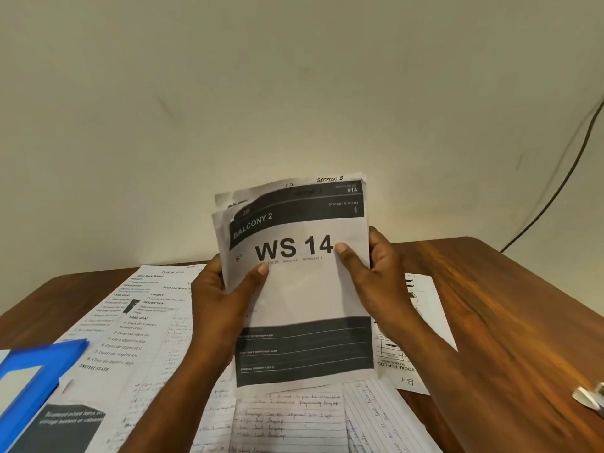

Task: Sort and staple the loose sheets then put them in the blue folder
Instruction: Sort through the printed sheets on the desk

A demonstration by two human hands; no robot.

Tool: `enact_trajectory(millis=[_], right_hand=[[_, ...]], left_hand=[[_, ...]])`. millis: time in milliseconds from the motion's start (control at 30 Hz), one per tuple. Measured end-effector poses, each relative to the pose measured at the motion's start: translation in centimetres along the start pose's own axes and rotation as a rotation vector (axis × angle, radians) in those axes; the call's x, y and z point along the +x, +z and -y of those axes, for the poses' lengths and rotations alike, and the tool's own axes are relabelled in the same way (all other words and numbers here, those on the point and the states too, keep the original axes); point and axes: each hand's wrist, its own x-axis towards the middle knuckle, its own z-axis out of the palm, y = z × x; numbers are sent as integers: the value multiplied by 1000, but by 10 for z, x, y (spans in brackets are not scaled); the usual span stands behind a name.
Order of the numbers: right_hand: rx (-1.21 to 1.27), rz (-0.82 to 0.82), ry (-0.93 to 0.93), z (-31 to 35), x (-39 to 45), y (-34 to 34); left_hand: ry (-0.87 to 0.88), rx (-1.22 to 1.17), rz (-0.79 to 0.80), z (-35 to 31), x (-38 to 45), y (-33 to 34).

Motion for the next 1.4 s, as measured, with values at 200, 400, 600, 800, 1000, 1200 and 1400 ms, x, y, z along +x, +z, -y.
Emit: enact_trajectory(millis=[200, 400, 600, 800, 1000, 1200, 1400], right_hand=[[24, 85, 71, -10, -3, 1], [-28, 62, 117, -14, -3, 2], [-172, 112, 142, -29, -1, 0], [-276, 272, 299, -31, -3, -7], [-859, 165, 307, -36, 12, -47], [-1289, 574, 508, -56, -1, -53], [-1136, 554, 455, -64, 8, -52]], left_hand=[[-145, 64, 66, 15, 1, -4], [-160, 134, 102, 18, 2, -7], [-227, 182, 171, 22, 5, -10], [-288, 210, 165, 33, 9, -19], [-298, 211, 147, 36, 13, -25], [-322, 233, 159, 42, 14, -24], [-325, 261, 146, 44, 17, -26]])
